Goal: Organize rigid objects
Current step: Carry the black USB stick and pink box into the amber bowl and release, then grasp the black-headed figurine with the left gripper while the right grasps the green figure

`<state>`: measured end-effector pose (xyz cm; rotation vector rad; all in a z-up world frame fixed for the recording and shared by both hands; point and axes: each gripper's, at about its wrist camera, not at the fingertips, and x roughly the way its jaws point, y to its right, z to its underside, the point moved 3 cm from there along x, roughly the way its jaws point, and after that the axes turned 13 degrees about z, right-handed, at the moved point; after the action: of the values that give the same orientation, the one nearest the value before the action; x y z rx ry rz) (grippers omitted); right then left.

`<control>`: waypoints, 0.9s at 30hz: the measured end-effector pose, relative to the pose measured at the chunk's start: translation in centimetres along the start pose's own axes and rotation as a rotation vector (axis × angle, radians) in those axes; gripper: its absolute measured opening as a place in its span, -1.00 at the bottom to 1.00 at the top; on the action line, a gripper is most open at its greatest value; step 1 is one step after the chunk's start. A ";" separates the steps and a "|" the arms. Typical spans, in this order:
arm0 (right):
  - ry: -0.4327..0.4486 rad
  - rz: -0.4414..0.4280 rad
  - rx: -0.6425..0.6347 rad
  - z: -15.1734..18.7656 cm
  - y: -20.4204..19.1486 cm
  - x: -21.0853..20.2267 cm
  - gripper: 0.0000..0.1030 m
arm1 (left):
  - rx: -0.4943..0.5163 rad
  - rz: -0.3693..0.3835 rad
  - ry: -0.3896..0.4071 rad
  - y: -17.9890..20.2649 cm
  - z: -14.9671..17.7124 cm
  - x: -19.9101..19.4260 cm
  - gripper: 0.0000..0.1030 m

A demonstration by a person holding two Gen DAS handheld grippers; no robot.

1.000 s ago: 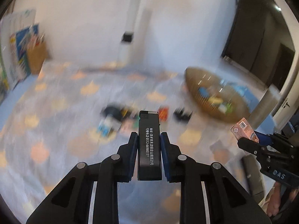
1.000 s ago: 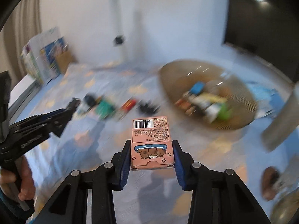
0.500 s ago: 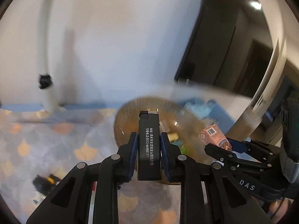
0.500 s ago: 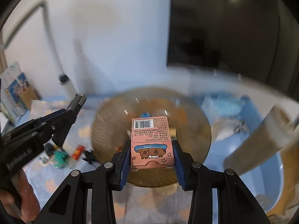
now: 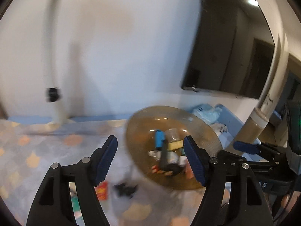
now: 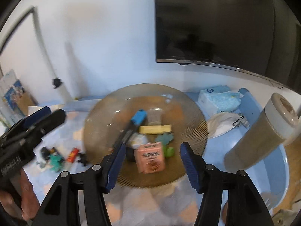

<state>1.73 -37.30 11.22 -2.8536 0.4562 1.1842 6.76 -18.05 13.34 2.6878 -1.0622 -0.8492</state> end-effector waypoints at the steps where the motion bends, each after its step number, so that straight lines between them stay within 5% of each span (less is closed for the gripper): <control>1: 0.003 -0.026 0.000 0.3 -0.5 -0.7 0.15 | -0.013 -0.014 0.013 -0.8 0.0 -1.3 0.38; 9: 0.044 -0.195 -0.097 3.4 -8.6 -5.0 0.19 | -0.147 -0.222 0.083 -9.0 4.1 -12.9 0.38; 13: -0.005 -0.243 -0.172 7.8 -13.5 -3.4 0.19 | -0.258 -0.364 0.023 -15.1 8.7 -14.4 0.38; 16: -0.043 -0.263 -0.207 10.9 -16.1 -1.2 0.19 | -0.358 -0.372 0.011 -18.4 12.1 -14.3 0.38; 27: -0.065 -0.288 -0.177 13.5 -17.3 2.2 0.19 | -0.206 -0.487 -0.021 -17.4 14.9 -12.6 0.38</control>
<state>-1.38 -19.57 -1.60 -2.8806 -0.0656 1.3129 1.42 4.50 1.20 2.7931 -0.2904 -0.9918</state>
